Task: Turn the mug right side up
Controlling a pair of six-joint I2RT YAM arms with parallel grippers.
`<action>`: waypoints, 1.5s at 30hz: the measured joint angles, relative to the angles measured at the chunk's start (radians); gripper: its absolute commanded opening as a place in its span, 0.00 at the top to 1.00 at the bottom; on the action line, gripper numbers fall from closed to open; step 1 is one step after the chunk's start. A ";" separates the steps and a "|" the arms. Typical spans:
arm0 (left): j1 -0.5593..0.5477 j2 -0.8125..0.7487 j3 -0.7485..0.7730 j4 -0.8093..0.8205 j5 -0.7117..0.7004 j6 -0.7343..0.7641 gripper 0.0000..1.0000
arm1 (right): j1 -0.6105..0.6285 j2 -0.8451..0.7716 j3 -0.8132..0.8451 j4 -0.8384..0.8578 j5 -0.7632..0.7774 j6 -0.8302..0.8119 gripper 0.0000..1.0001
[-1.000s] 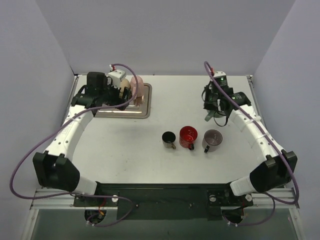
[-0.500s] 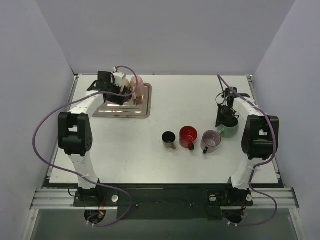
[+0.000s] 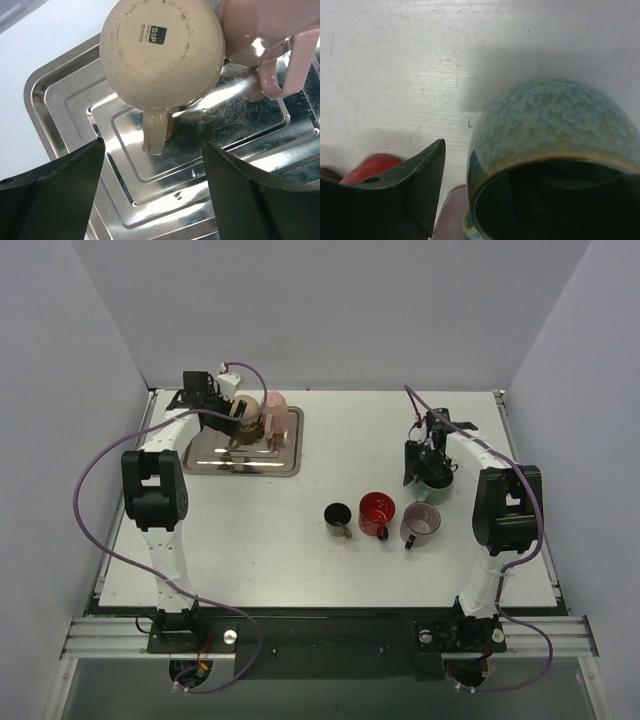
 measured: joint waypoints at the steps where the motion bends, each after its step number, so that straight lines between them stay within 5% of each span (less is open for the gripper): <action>1: 0.000 0.016 0.021 -0.008 0.005 0.006 0.14 | 0.002 0.000 0.000 0.002 0.002 0.000 0.43; 6: -0.003 0.091 0.107 -0.043 0.010 0.034 0.39 | 0.030 -0.025 -0.004 0.004 0.013 0.006 0.33; 11: 0.004 0.154 0.179 -0.093 0.017 0.069 0.52 | 0.060 -0.135 -0.040 0.005 0.041 0.014 0.26; 16: 0.008 0.177 0.184 -0.127 0.029 0.078 1.00 | 0.082 -0.270 -0.072 0.006 0.064 0.024 0.22; 24: 0.016 0.161 0.169 -0.122 0.046 0.005 1.00 | 0.137 -0.481 -0.148 0.007 0.104 0.037 0.20; 31: 0.130 -0.121 -0.071 -0.201 0.192 -0.230 1.00 | 0.378 -0.717 -0.222 0.098 0.151 0.088 0.11; 37: 0.176 -0.564 -0.246 -0.205 0.451 -0.427 1.00 | 0.634 -0.842 -0.343 0.475 0.124 0.235 0.10; 45: -0.061 -0.971 -0.356 -0.151 0.818 -0.606 1.00 | 0.783 -0.752 -0.382 0.985 0.100 0.401 0.16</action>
